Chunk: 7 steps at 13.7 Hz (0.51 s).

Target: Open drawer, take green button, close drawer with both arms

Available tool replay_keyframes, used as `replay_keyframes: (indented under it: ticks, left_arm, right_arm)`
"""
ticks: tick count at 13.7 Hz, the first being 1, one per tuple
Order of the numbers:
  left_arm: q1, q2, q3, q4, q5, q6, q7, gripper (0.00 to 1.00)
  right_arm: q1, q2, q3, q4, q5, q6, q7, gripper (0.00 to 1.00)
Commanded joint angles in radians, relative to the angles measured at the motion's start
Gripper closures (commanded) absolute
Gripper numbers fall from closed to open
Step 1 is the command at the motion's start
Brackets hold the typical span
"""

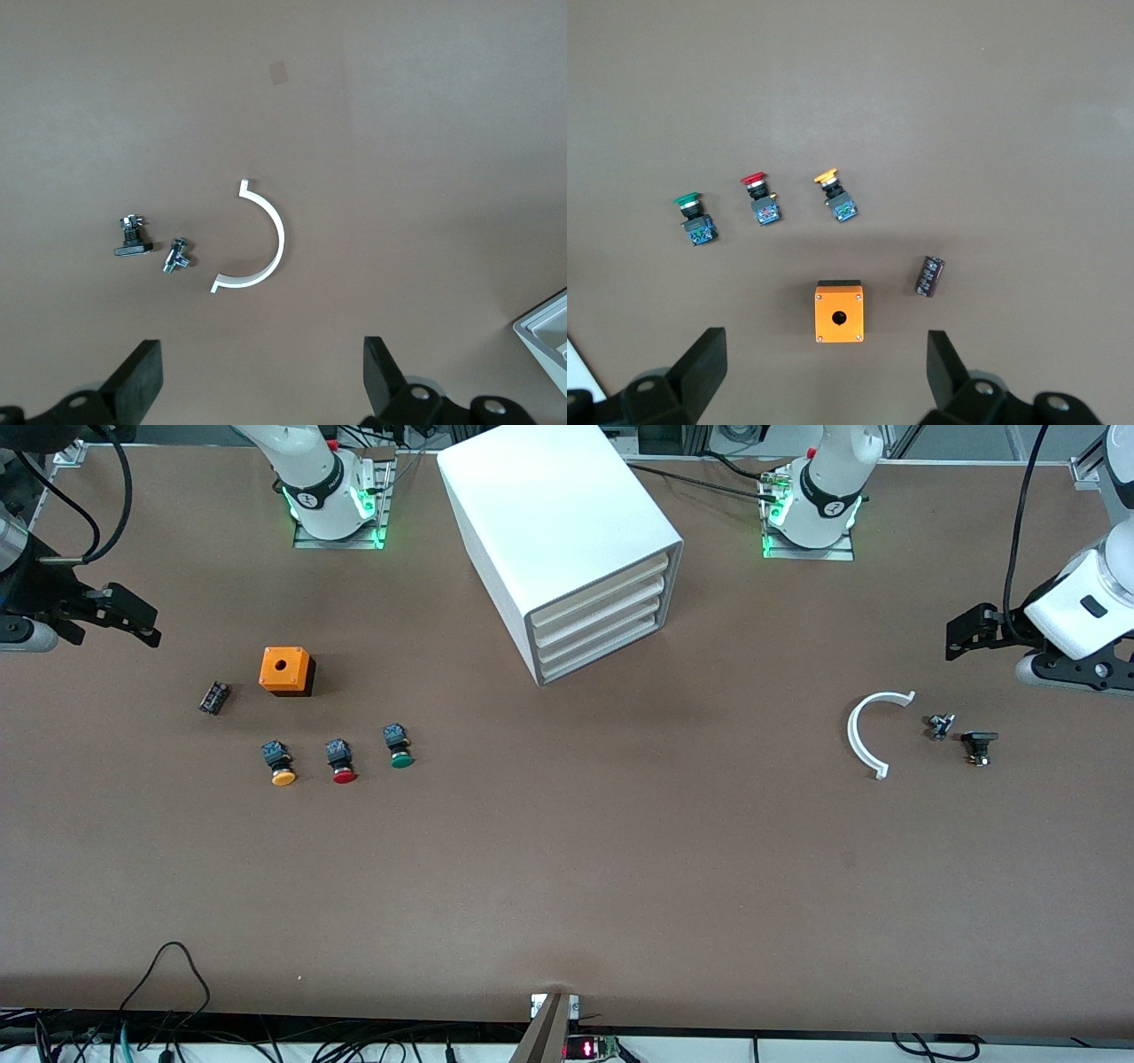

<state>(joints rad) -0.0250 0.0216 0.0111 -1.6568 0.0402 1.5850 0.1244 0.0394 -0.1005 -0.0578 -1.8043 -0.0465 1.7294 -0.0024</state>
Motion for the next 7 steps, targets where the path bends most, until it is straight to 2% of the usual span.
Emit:
replay_keyframes:
  ticks: [1, 7]
  left_arm:
    - [0.017, 0.012, -0.003, 0.032, 0.007, -0.025, 0.001, 0.0]
    - [0.036, 0.012, -0.005, 0.028, -0.017, -0.037, -0.095, 0.0]
  right_arm:
    - [-0.004, -0.011, 0.001, -0.015, 0.01, 0.007, -0.007, 0.0]
    - [0.013, -0.011, 0.012, -0.017, 0.01, -0.014, -0.004, 0.0]
